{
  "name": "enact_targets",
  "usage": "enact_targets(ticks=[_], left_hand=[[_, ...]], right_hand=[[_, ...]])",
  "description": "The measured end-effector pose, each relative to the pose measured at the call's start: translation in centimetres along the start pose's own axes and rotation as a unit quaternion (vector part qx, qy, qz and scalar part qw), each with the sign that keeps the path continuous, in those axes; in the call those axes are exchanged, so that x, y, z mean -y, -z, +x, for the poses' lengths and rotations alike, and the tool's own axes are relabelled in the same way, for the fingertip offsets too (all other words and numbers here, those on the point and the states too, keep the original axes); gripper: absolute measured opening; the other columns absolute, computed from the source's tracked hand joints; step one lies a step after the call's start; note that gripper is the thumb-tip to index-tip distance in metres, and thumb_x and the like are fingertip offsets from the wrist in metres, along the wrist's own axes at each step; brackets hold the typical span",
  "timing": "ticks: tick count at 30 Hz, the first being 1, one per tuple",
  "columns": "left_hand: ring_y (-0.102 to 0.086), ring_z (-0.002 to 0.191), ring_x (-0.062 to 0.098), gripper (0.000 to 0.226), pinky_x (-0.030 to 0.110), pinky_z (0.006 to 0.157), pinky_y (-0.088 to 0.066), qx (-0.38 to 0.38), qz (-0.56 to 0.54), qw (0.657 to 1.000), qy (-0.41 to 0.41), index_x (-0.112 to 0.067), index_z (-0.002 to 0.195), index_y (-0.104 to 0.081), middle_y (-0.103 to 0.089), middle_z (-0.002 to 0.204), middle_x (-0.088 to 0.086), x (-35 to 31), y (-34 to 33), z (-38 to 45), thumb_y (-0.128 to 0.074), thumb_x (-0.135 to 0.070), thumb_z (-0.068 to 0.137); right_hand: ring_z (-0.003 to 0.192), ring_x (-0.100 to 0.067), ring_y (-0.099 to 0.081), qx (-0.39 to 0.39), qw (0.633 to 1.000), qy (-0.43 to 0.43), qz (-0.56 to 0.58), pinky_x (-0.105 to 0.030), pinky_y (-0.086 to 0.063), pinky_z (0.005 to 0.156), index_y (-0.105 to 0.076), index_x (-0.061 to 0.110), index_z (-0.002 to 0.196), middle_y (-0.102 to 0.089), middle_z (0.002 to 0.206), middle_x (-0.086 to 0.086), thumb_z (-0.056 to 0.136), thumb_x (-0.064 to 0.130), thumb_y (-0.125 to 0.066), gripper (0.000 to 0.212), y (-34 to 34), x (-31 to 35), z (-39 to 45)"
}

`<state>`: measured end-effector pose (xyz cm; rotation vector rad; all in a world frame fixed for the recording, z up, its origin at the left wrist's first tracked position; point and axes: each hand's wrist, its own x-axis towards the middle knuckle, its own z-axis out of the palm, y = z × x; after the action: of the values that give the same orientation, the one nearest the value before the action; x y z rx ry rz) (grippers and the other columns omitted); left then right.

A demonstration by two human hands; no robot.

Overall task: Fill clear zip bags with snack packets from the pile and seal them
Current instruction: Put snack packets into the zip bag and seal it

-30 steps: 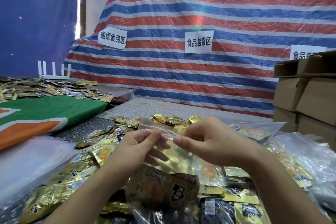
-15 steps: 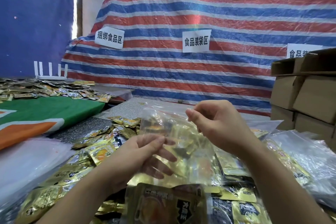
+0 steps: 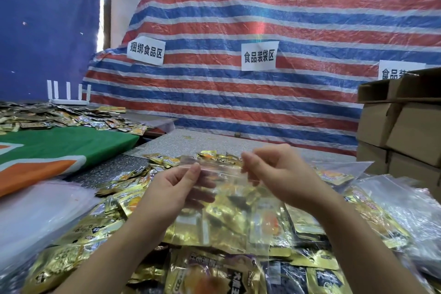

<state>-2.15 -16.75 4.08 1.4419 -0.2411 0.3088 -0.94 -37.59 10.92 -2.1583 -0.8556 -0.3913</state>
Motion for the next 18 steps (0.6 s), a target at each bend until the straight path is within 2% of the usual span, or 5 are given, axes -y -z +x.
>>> enact_targets(ticks=[3,5,9,12,18], left_hand=[[-0.074,0.07,0.027,0.037,0.035,0.061,-0.058,-0.009,-0.001,1.0,0.003,-0.004,0.09,-0.073,-0.076,0.086,0.015,0.0,-0.1,0.0,-0.057,-0.036,0.083],[-0.073,0.067,0.024,0.032,0.031,0.057,-0.058,-0.015,-0.006,1.0,0.001,-0.005,0.088,-0.074,-0.076,0.084,0.015,0.0,-0.1,-0.1,-0.059,-0.033,0.08],[-0.074,0.068,0.025,0.03,0.032,0.058,-0.058,-0.017,-0.003,1.0,-0.006,-0.004,0.089,-0.073,-0.076,0.084,0.015,0.0,0.0,0.0,-0.061,-0.03,0.079],[-0.073,0.065,0.023,0.033,0.026,0.054,-0.057,-0.018,0.004,1.0,-0.014,-0.002,0.089,-0.073,-0.075,0.082,0.015,-0.1,0.1,0.0,-0.061,-0.031,0.08],[-0.072,0.064,0.022,0.029,0.024,0.053,-0.056,-0.016,-0.002,1.0,-0.01,-0.001,0.09,-0.072,-0.075,0.082,0.016,-0.1,-0.1,0.0,-0.059,-0.026,0.086]], right_hand=[[0.06,-0.008,-0.061,-0.138,0.988,-0.052,0.045,-0.018,-0.047,0.056,-0.069,0.013,0.075,-0.068,0.067,-0.003,0.101,0.032,-0.048,0.039,0.5,-1.1,0.6],[0.059,-0.016,-0.059,-0.186,0.977,-0.101,-0.016,-0.028,-0.046,0.055,-0.07,0.013,0.077,-0.068,0.068,-0.006,0.103,0.032,-0.048,0.039,1.1,-2.6,0.8],[0.072,-0.012,-0.061,-0.079,0.961,-0.192,-0.181,-0.026,-0.048,0.061,-0.07,0.016,0.091,-0.068,0.083,0.003,0.098,0.021,-0.058,0.015,1.2,-5.6,0.4],[0.08,-0.018,-0.064,-0.014,0.932,-0.207,-0.298,-0.039,-0.057,0.073,-0.069,0.016,0.091,-0.068,0.09,0.0,0.092,0.012,-0.058,0.012,0.3,-7.3,0.4],[0.087,-0.019,-0.063,0.084,0.913,-0.22,-0.332,-0.038,-0.056,0.08,-0.065,0.024,0.101,-0.067,0.095,0.001,0.09,0.039,-0.062,0.019,-1.1,-8.6,0.2]])
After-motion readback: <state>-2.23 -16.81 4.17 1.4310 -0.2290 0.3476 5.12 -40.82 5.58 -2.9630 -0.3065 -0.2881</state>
